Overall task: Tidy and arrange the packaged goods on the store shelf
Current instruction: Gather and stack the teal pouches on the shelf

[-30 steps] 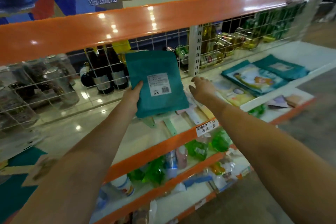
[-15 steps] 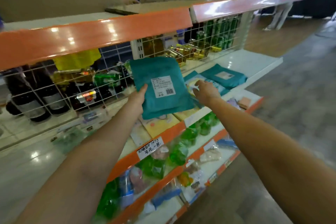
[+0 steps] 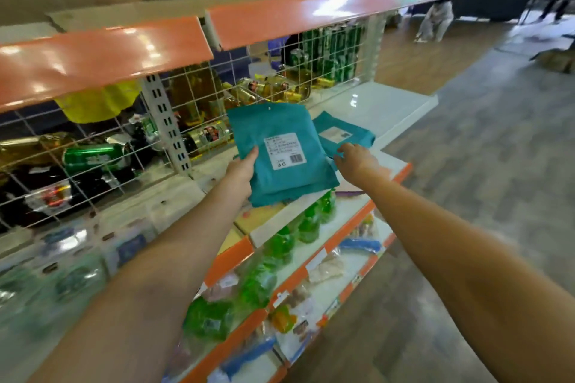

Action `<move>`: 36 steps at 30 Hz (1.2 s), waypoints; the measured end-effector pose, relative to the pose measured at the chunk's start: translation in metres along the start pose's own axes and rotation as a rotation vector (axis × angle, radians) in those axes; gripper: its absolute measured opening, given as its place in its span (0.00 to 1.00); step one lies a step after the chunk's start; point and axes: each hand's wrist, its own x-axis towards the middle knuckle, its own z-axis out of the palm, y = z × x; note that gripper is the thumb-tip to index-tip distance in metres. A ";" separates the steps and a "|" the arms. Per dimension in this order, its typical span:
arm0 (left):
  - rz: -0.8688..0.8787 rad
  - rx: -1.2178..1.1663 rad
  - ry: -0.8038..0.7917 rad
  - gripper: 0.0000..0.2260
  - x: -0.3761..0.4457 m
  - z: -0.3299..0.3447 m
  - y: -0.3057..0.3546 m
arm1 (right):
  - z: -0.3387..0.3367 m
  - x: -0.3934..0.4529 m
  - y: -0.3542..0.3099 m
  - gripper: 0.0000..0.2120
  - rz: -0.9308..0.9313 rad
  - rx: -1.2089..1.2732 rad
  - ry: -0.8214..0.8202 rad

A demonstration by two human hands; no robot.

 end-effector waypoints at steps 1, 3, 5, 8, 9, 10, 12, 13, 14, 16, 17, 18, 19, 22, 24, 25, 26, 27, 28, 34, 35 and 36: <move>-0.001 0.001 -0.013 0.17 0.005 0.008 0.001 | -0.001 0.006 0.003 0.19 0.005 0.008 0.001; -0.003 0.006 -0.046 0.15 0.015 0.023 0.005 | -0.002 0.018 0.010 0.19 0.020 0.017 0.009; -0.001 0.012 -0.063 0.14 0.027 0.038 0.010 | -0.002 0.032 0.016 0.19 0.031 0.032 0.018; -0.006 0.026 -0.094 0.15 0.051 0.060 0.020 | -0.007 0.055 0.026 0.19 0.049 0.054 0.035; -0.008 0.024 -0.109 0.15 0.060 0.067 0.023 | -0.009 0.063 0.029 0.19 0.055 0.056 0.045; -0.001 0.023 -0.119 0.15 0.065 0.074 0.026 | -0.012 0.071 0.032 0.19 0.061 0.057 0.053; 0.024 0.009 -0.129 0.15 0.074 0.088 0.031 | -0.017 0.085 0.036 0.19 0.068 0.057 0.067; 0.032 -0.002 -0.138 0.15 0.078 0.095 0.033 | -0.018 0.091 0.038 0.19 0.070 0.060 0.073; 0.032 -0.004 -0.146 0.16 0.082 0.100 0.034 | -0.019 0.097 0.040 0.19 0.073 0.067 0.076; 0.025 -0.006 -0.160 0.16 0.090 0.110 0.035 | -0.019 0.108 0.045 0.19 0.070 0.074 0.078; 0.017 -0.010 -0.164 0.16 0.093 0.114 0.035 | -0.018 0.113 0.047 0.19 0.060 0.074 0.079; 0.007 -0.010 -0.162 0.16 0.096 0.119 0.035 | -0.018 0.119 0.049 0.19 0.051 0.077 0.076; -0.001 -0.011 -0.160 0.17 0.099 0.124 0.035 | -0.018 0.125 0.051 0.19 0.040 0.084 0.074; -0.003 -0.027 -0.139 0.18 0.106 0.142 0.036 | -0.020 0.144 0.059 0.19 0.015 0.114 0.053; -0.009 -0.047 -0.130 0.18 0.109 0.148 0.036 | -0.021 0.153 0.063 0.19 -0.004 0.112 0.043; -0.009 -0.059 -0.126 0.18 0.111 0.154 0.036 | -0.023 0.161 0.067 0.19 -0.022 0.108 0.040; -0.009 -0.069 -0.118 0.18 0.112 0.160 0.035 | -0.026 0.168 0.072 0.20 -0.038 0.105 0.032; -0.007 -0.078 -0.106 0.19 0.112 0.165 0.034 | -0.028 0.174 0.077 0.20 -0.055 0.101 0.023; -0.004 -0.083 -0.090 0.18 0.113 0.169 0.033 | -0.030 0.181 0.081 0.20 -0.073 0.098 0.012; -0.001 -0.126 0.019 0.21 0.111 0.192 0.028 | -0.045 0.210 0.103 0.21 -0.184 0.108 -0.049; 0.001 -0.134 0.043 0.21 0.110 0.194 0.027 | -0.047 0.214 0.105 0.21 -0.201 0.114 -0.058; 0.007 -0.141 0.066 0.21 0.109 0.196 0.025 | -0.048 0.216 0.108 0.21 -0.220 0.119 -0.069</move>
